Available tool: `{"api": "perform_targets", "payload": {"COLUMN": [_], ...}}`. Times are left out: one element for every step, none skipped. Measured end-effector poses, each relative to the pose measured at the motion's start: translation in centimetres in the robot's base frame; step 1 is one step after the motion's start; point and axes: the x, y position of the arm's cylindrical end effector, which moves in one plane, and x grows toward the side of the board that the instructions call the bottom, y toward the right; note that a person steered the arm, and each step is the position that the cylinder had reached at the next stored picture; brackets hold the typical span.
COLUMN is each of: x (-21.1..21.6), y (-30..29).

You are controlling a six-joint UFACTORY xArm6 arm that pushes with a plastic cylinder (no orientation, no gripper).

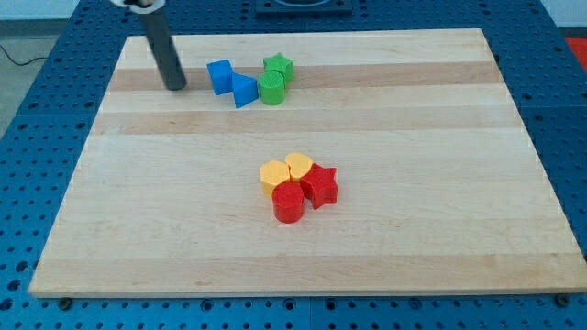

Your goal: Push blue cube to the left of green star

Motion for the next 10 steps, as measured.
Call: {"api": "perform_targets", "payload": {"x": [-0.9, -2.2, -2.7, -1.4, 3.7, 8.6, 11.5, 11.6, 8.3, 4.8], "y": [3.3, 5.1, 4.3, 1.3, -0.1, -0.1, 0.0, 0.0, -1.2, -3.5]}}
